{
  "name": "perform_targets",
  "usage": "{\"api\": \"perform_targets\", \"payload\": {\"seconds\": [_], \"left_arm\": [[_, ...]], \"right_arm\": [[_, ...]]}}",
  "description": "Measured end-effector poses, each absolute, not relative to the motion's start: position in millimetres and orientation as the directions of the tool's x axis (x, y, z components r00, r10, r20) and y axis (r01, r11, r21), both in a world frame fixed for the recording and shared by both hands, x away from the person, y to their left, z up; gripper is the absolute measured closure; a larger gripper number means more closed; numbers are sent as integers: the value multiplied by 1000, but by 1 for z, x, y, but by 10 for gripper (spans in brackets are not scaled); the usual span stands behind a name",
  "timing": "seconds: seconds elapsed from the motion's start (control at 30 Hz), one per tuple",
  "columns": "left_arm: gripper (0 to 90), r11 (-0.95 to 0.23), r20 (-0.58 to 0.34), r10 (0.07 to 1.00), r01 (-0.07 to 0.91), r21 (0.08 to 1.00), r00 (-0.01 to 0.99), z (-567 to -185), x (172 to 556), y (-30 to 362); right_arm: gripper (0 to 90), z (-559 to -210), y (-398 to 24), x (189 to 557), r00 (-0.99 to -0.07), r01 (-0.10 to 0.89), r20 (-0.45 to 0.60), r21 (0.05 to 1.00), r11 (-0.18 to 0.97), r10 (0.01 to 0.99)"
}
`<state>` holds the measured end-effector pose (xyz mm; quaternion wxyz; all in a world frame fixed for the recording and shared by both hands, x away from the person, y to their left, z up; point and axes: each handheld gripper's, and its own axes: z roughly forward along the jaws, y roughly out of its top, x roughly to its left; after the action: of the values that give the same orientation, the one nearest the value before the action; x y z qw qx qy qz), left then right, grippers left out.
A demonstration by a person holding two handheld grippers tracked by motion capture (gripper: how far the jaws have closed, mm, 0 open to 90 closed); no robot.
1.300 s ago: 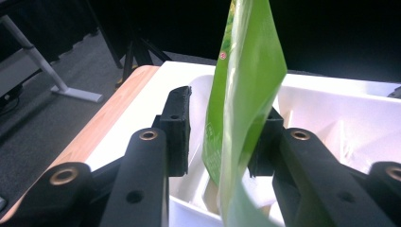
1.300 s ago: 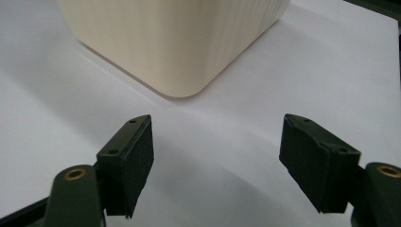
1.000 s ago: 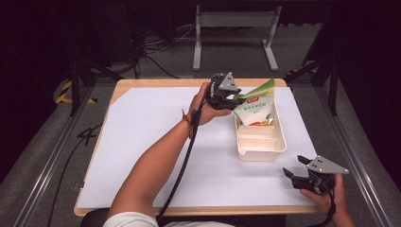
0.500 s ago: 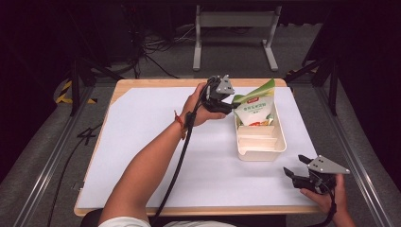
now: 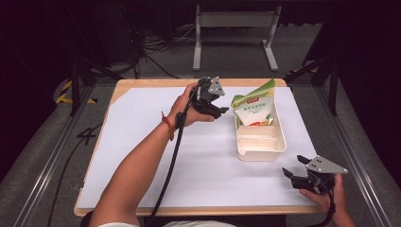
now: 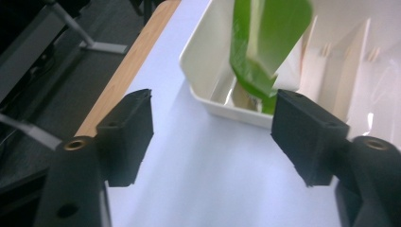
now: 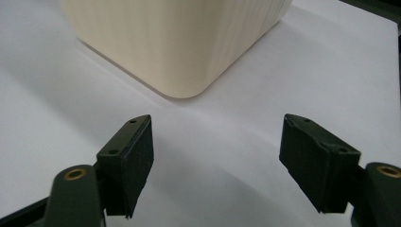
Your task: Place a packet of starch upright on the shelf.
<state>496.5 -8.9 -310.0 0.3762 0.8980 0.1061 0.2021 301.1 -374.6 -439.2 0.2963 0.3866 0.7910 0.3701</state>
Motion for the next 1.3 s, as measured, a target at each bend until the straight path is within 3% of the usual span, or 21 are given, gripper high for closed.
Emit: {"api": "perform_targets", "payload": {"seconds": [0.27, 0.7, 1.3], "left_arm": [[186, -748, 314, 342, 55, 661, 886, -325, 492, 4], [163, -812, 347, 306, 53, 581, 887, -341, 475, 26], [150, -829, 352, 318, 78, 554, 880, -354, 449, 74]], "right_arm": [[264, -439, -374, 301, -524, 394, -181, 815, 425, 833], [266, -439, -373, 301, -526, 393, -187, 812, 432, 829], [264, -439, -373, 301, -529, 390, -192, 810, 437, 827]]}}
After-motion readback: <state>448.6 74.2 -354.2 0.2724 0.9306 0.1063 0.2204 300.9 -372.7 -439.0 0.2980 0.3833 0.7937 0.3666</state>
